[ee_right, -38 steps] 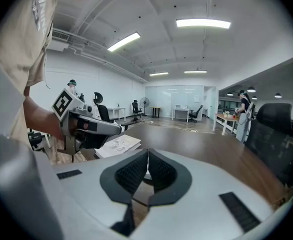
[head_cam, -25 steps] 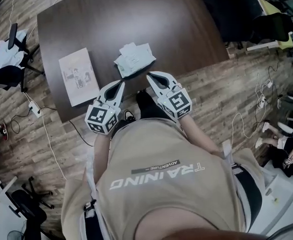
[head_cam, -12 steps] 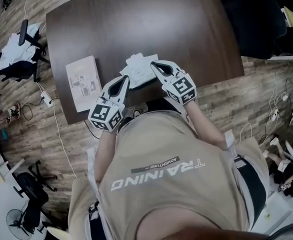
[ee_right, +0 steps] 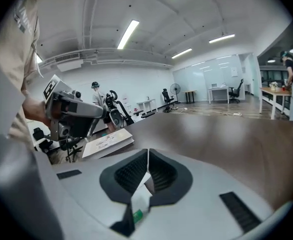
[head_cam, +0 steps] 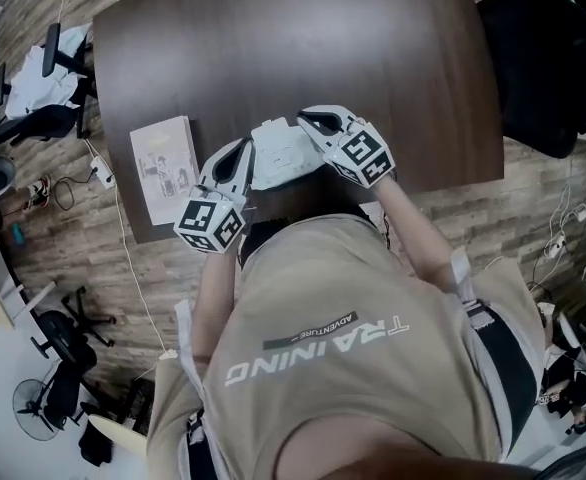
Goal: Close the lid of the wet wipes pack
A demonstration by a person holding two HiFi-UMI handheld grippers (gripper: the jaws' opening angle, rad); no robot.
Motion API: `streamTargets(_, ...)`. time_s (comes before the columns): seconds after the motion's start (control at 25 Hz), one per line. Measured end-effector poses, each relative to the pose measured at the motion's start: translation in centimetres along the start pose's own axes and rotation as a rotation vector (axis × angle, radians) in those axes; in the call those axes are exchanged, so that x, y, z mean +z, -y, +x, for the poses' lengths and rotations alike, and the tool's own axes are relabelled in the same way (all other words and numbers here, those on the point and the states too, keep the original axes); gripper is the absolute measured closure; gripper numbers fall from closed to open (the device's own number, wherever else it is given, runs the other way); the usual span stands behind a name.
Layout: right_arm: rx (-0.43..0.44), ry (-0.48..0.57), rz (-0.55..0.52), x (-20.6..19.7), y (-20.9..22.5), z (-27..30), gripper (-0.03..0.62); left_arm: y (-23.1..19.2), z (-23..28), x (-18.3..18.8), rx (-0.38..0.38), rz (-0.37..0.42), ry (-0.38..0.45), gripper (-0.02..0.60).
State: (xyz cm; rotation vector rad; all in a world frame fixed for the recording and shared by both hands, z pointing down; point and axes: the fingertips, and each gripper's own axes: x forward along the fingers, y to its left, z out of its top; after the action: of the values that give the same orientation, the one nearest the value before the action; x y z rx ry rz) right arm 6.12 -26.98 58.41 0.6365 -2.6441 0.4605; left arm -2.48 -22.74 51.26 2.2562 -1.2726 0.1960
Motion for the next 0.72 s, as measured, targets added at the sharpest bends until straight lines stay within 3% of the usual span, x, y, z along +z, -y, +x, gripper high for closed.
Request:
streamTargets(0.28, 0.153, -0.083, -0.010, -2.3, -0.1, 3.8, 0.577, -1.9, 1.5, -2.4, 0.066, -0.010, -0.077, 0.577)
streamTargets(0.72, 0.237, -0.169, 0.144, -4.6, 0.3, 6.1, 0.576, -3.0, 1.8, -6.1, 0.100, -0.066, -0.157, 0.577)
